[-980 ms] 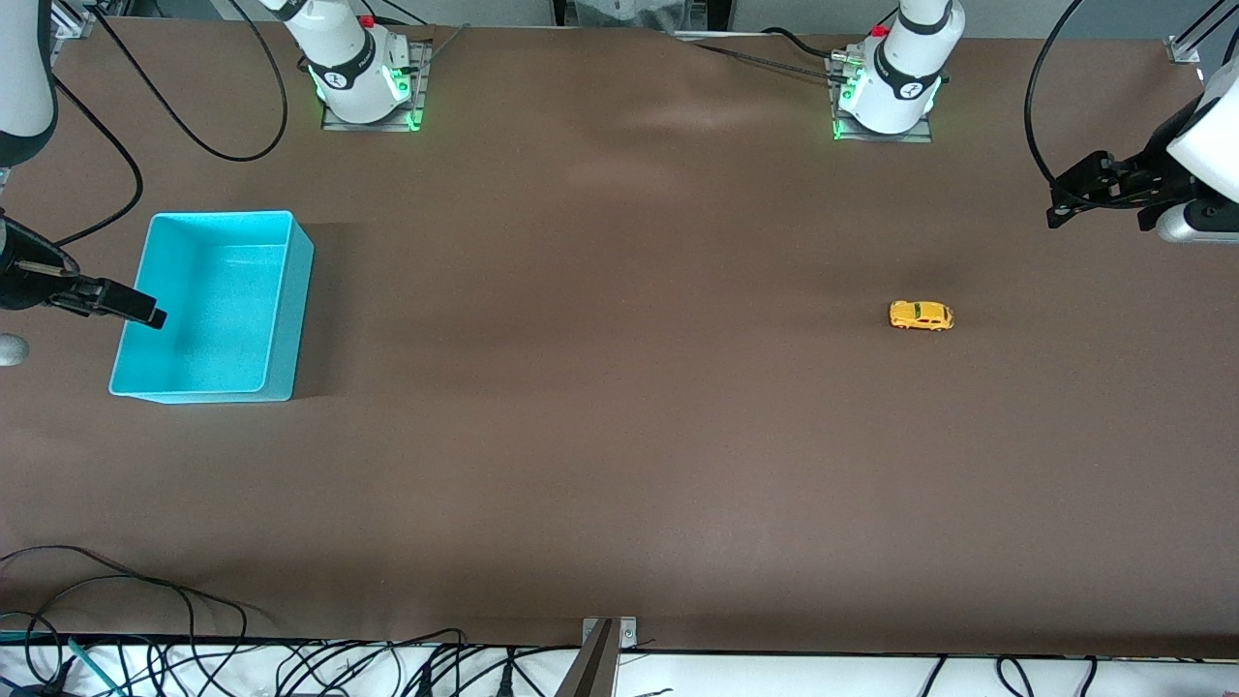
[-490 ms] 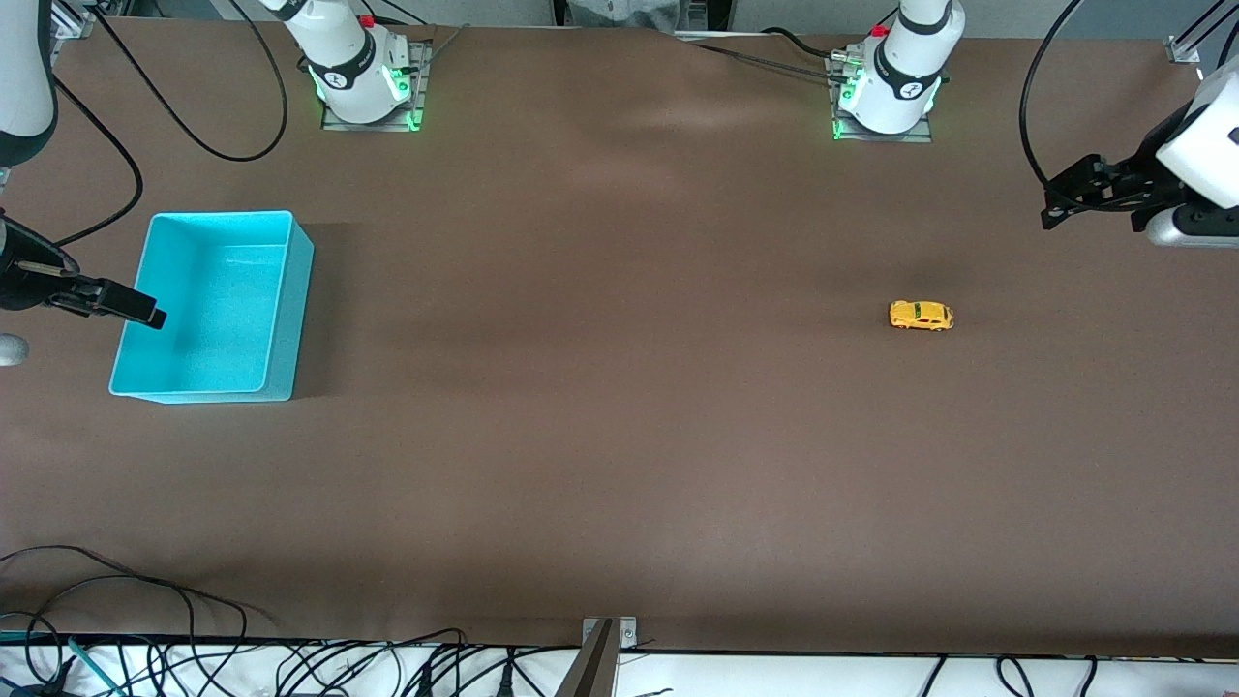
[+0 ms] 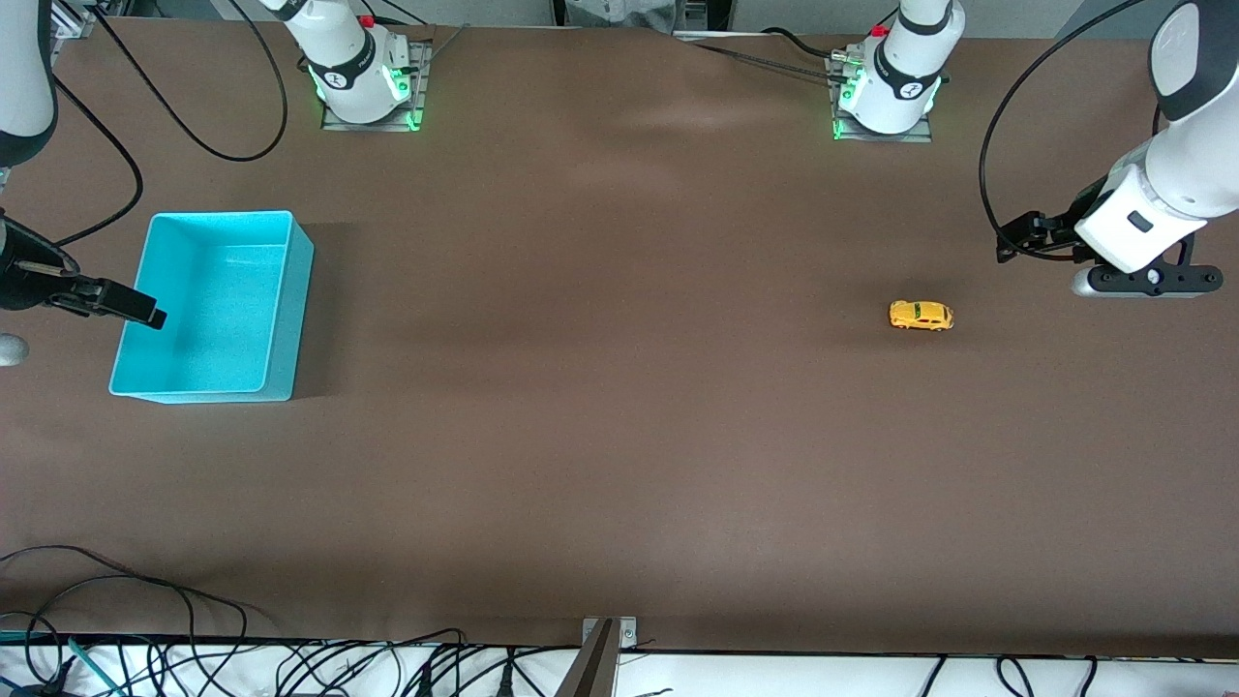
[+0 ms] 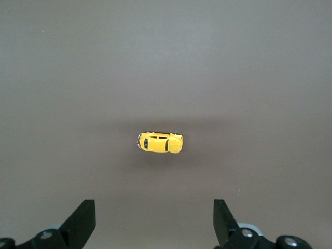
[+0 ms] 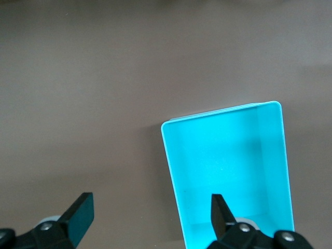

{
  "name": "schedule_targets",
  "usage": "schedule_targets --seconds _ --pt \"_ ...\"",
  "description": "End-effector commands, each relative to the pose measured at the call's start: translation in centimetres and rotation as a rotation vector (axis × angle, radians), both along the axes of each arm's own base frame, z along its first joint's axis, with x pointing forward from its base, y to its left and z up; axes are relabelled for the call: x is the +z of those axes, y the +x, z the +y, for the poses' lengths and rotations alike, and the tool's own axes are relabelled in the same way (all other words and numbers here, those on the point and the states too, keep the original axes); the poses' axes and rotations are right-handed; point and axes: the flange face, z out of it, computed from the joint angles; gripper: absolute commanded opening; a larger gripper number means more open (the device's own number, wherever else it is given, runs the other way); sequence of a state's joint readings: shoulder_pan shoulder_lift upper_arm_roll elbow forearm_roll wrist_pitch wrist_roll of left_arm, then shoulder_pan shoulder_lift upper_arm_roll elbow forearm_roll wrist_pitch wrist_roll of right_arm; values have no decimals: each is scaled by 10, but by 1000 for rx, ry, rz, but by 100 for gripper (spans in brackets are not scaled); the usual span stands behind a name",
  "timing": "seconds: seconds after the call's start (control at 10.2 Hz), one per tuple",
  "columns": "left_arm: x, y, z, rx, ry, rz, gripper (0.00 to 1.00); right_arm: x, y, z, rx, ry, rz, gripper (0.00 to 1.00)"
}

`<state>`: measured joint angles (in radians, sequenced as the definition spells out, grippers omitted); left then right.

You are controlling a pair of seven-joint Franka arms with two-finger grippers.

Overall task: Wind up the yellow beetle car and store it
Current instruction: 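Move the left gripper down over the yellow beetle car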

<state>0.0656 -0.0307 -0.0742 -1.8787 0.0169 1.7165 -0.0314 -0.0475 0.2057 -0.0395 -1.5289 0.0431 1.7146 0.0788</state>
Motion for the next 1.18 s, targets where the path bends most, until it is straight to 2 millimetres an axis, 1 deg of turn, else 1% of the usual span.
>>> schedule_targets --seconds 0.0,0.2,0.39,0.69,0.98,1.08 --pt "-37 -28 6 8 -11 -34 100 3 1 1 -8 17 -3 100" --pt "-70 -35 7 11 -11 -33 100 3 1 1 -8 17 -3 100" --pt "-103 -43 15 25 -10 -41 100 1 2 1 -8 17 0 100" --pt "-158 -59 16 26 -12 -59 100 -2 3 1 -9 17 5 100" --pt "-192 -72 16 25 -14 -61 100 -3 3 1 -9 17 6 100" --pt "-205 -79 15 -25 -20 -44 100 -3 3 1 -9 17 6 100"
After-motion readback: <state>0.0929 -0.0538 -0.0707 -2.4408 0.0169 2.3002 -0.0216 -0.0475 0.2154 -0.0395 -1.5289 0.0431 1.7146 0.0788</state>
